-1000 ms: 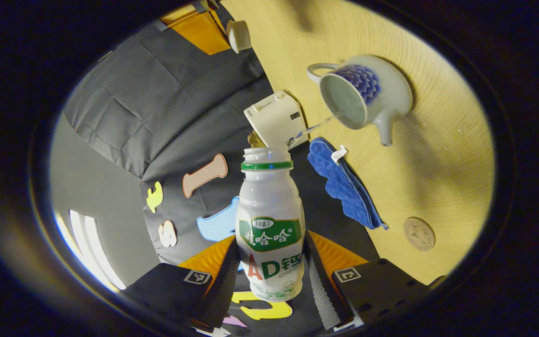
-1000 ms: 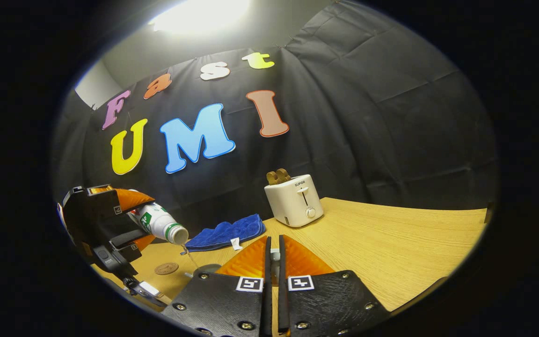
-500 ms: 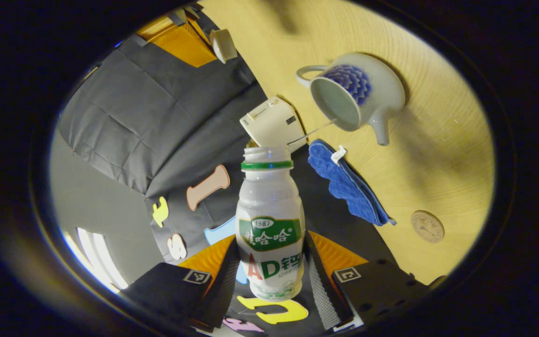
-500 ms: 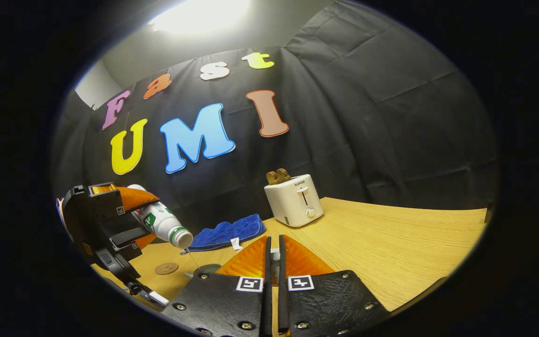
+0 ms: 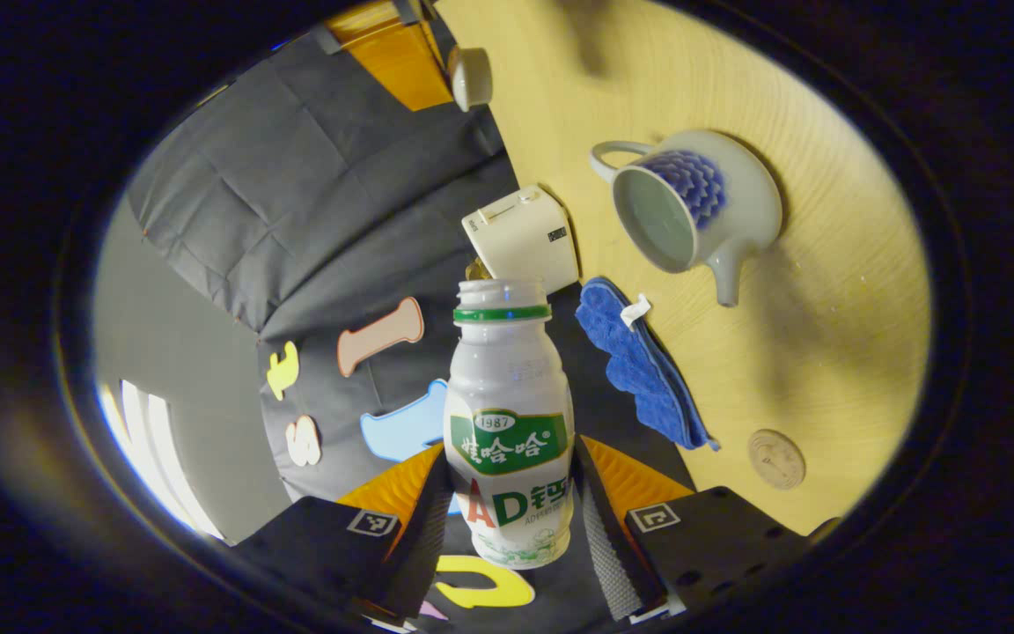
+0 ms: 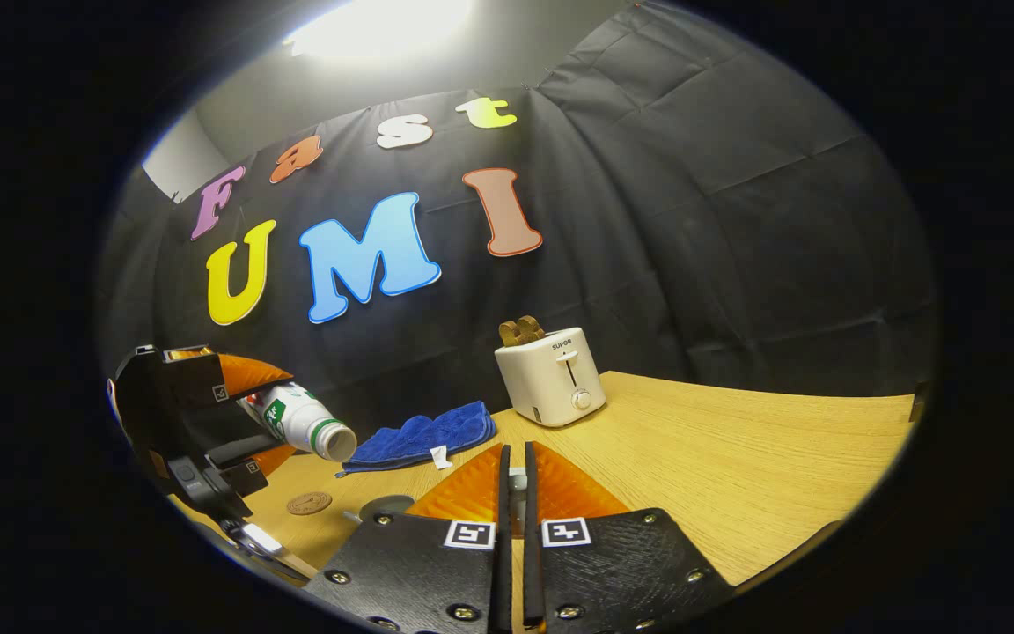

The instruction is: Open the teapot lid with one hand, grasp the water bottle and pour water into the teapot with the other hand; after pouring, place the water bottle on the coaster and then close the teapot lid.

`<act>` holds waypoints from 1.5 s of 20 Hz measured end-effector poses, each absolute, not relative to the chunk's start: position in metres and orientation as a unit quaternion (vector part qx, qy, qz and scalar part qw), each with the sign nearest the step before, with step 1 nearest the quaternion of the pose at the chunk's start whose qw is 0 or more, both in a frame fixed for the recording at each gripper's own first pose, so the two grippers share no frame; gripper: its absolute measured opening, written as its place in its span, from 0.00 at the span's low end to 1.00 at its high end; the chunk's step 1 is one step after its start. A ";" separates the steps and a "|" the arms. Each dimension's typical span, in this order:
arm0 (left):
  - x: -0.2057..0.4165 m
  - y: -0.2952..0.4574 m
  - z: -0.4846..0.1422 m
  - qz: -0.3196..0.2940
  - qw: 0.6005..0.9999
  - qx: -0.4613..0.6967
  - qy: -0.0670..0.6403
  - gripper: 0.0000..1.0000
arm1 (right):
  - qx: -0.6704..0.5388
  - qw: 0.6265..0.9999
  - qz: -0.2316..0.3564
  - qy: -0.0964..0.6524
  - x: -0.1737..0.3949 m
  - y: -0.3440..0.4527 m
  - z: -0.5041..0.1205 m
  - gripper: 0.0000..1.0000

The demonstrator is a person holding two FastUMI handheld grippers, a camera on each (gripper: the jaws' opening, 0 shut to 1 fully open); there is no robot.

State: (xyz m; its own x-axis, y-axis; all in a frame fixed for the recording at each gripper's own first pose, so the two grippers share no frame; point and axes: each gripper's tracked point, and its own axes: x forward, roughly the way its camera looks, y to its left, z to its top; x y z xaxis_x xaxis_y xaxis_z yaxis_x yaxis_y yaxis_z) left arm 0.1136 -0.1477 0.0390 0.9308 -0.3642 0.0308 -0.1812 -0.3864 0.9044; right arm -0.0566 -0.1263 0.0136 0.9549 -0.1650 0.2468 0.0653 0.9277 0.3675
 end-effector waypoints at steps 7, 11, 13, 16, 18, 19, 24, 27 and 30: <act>0.112 -0.114 0.015 -0.122 0.707 0.690 -0.092 0.85 | 0.171 0.975 -0.050 -0.131 -0.053 -0.119 0.011 0.05; 0.110 -0.089 0.016 -0.119 0.802 0.582 -0.062 0.83 | 0.153 0.980 -0.022 -0.128 -0.047 -0.100 0.015 0.05; 0.110 -0.072 0.016 -0.112 0.846 0.520 -0.046 0.85 | 0.141 0.983 -0.011 -0.120 -0.042 -0.090 0.016 0.05; 0.114 -0.042 0.015 -0.095 0.890 0.445 -0.025 0.84 | 0.124 0.986 0.007 -0.110 -0.035 -0.071 0.021 0.05; 0.116 -0.025 0.011 -0.088 0.914 0.396 -0.013 0.84 | 0.115 0.987 0.023 -0.105 -0.027 -0.055 0.028 0.05; 0.117 -0.018 0.009 -0.086 0.924 0.372 -0.007 0.85 | 0.110 0.988 0.032 -0.104 -0.023 -0.047 0.030 0.05; 0.122 0.003 0.013 -0.086 0.962 0.259 0.002 0.85 | 0.085 0.991 0.069 -0.077 0.000 -0.009 0.028 0.05; 0.125 0.010 0.020 -0.094 0.978 0.189 0.004 0.80 | 0.072 0.992 0.072 -0.069 0.007 -0.003 0.024 0.05; 0.133 0.019 0.024 -0.100 0.987 0.127 0.009 0.80 | 0.067 0.993 0.073 -0.058 0.013 0.002 0.018 0.05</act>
State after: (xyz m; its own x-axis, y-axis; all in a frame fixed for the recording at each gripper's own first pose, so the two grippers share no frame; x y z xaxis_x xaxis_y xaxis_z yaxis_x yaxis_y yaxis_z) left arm 0.1334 0.0187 0.0237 0.9800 -0.1945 -0.0429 0.1990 0.9480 0.2485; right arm 0.0125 0.0020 0.0176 0.9826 0.1368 0.1254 -0.1523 0.9805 0.1241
